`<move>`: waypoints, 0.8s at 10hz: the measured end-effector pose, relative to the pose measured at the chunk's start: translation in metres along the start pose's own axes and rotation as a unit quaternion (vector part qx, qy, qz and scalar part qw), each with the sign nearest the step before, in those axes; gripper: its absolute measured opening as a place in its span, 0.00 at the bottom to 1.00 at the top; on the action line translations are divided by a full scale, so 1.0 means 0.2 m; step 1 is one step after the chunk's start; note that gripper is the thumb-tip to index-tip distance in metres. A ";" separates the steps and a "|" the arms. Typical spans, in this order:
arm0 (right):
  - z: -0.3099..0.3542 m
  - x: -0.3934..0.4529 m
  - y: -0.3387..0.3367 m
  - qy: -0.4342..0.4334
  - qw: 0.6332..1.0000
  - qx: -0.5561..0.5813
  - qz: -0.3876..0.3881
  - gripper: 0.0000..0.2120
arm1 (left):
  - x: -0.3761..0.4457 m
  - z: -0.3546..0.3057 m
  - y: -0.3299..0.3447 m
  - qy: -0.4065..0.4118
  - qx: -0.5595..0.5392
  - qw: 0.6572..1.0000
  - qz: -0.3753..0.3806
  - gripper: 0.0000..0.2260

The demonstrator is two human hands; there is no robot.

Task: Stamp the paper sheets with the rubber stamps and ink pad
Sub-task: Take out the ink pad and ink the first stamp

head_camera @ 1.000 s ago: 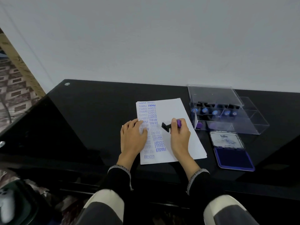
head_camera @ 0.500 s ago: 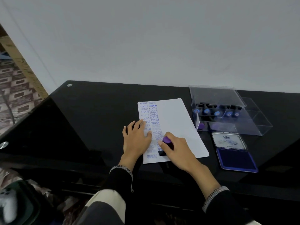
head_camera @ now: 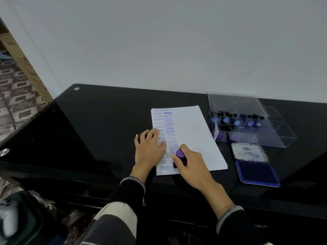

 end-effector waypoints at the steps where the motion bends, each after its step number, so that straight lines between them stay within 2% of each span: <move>1: 0.00 -0.01 0.01 0.003 1.000 0.003 -0.010 0.14 | 0.00 0.00 0.00 0.000 -0.002 1.000 0.000 0.25; 4: 0.02 -0.05 0.01 0.006 0.999 0.012 -0.031 0.15 | 0.00 0.00 0.00 -0.001 -0.011 1.000 -0.002 0.25; 7: 0.00 -0.02 0.02 0.025 1.000 0.009 -0.007 0.11 | -0.01 0.04 -0.05 -0.036 -0.153 0.986 -0.055 0.20; 8: -0.01 -0.03 0.03 0.032 0.999 0.020 -0.013 0.11 | -0.01 0.04 -0.06 -0.039 -0.157 0.985 -0.054 0.20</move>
Point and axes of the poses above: each hand's wrist, its own x-axis towards the middle knuckle, its own y-axis out of the palm, z = x × y, the point moved 7 cm from there along x, towards the middle knuckle, and after that the axes turned 2 degrees about -y, right-handed, at the moved point
